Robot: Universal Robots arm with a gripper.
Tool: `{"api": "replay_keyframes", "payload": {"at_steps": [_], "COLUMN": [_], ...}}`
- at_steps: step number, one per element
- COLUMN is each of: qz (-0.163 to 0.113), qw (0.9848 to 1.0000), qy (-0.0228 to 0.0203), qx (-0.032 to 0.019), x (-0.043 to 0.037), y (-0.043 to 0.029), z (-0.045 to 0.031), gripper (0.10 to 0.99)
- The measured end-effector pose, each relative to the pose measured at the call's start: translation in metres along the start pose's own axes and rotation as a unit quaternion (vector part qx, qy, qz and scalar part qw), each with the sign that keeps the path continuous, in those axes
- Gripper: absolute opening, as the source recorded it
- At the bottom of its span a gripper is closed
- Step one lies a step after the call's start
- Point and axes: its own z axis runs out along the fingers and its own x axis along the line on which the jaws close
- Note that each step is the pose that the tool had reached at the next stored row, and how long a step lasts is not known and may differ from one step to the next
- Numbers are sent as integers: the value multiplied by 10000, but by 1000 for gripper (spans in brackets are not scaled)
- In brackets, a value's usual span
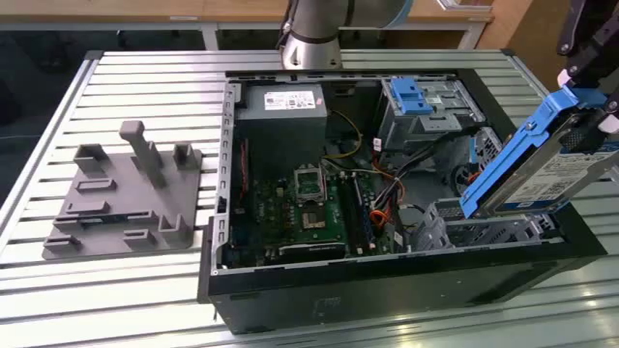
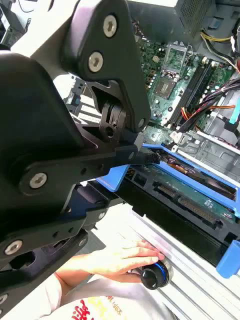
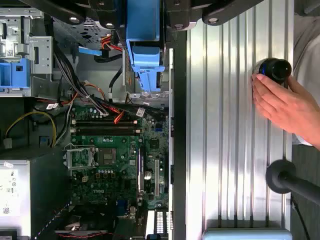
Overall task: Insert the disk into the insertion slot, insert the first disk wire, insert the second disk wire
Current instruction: 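Insert the disk into the insertion slot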
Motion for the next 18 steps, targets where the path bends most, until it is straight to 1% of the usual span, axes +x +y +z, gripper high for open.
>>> {"api": "replay_keyframes", "payload": {"at_steps": [13, 14, 15, 18], "qz": [0, -1, -3, -13], "qw": [10000, 10000, 10000, 9999], "qy": [-2, -13, -38, -141], "qx": [0, 0, 0, -3], "x": [0, 0, 0, 0], "y": [0, 0, 0, 0], "z": [0, 0, 1, 2], "gripper": [365, 365, 365, 365]}}
